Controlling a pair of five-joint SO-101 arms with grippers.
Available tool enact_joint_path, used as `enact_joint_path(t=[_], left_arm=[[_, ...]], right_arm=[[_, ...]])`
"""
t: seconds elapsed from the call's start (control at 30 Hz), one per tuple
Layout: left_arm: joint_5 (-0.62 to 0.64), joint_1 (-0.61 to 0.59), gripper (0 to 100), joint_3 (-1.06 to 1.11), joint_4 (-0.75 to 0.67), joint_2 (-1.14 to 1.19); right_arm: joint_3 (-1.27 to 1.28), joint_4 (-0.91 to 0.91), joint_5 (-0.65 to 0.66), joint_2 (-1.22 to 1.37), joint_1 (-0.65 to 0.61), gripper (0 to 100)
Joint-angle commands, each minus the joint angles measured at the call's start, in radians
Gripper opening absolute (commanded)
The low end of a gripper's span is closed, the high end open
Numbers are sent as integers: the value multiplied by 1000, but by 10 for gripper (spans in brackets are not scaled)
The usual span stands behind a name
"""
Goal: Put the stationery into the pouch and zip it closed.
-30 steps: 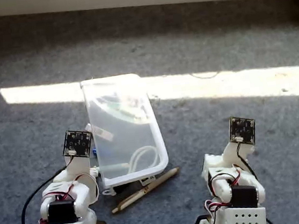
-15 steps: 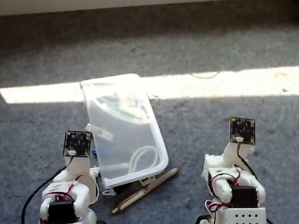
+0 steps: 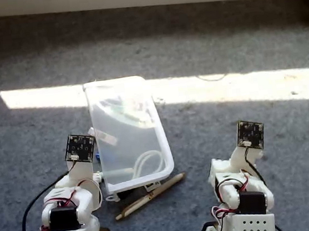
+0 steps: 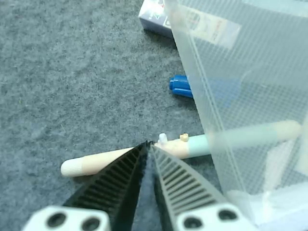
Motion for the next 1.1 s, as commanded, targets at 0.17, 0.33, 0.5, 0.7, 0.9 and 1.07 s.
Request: enact_joint_path(t=[0.17,0.33,0.5,0.7,0.9,1.07], left_arm=[[9,-15,11,21,5,-1],[9,-15,11,21,5,-1],[9,-15,11,21,5,-1],[9,-15,11,21,5,-1],[9,-15,11,21,5,-1],[9,-15,11,21,5,-1]], right_arm=[[154,8,-6,-8,-5,5],[154,8,-8,-8,-7,5],[153,8,-5,-8,1,5],[24,1,-5,-8,67,5],[-208,8,-11,-1,73,5],[-317,8,-11,1,73,4]])
